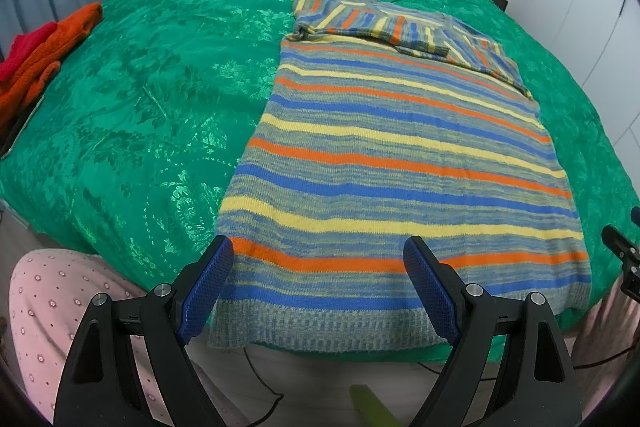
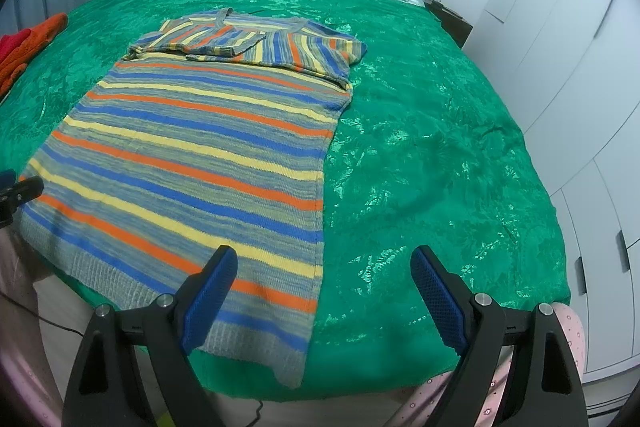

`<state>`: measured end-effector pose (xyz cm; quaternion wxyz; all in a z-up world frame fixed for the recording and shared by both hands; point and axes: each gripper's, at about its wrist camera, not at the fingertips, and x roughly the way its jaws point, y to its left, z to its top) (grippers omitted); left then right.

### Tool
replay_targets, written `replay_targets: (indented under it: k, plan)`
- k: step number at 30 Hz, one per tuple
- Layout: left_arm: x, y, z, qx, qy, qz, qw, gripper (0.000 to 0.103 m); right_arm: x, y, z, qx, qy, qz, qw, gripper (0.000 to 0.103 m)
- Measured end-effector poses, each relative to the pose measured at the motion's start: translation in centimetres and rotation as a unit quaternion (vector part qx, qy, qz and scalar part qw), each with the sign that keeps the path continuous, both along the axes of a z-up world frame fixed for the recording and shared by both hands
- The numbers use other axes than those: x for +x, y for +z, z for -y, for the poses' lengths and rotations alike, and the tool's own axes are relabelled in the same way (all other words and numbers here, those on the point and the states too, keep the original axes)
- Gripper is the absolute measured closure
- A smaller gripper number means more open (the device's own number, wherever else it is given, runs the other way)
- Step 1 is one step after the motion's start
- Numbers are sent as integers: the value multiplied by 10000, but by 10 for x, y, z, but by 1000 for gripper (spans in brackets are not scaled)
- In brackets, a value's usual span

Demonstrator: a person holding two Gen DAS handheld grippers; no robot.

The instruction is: Fold small clothes

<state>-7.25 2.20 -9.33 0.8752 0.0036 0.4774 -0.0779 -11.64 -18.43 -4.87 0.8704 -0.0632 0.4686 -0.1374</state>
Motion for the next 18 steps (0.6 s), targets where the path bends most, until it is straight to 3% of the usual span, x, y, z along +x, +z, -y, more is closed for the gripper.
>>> replay_targets:
  k: [10,12,15,17,18]
  plan:
    - [0,0,-2,70,-55,-139,9999,15,0,-1,2,39,20,-33,10000,16]
    - [2,5,-18,-56,154,-243,9996,14,1,3,13,177,-21,-57,9998,16]
    - [8,-4,-50,-576,482,-915,9930,13,-7,14,66,1184,-539,-34,9915,16]
    - [13,-18,-56,-688,458,-1416,9865,16,-8,9,93,2044,-658,-265,9763,16]
    - [14,-25,-55,-641,399,-1596,9843,20,-8,0,106,2701,-677,-490,9592,16]
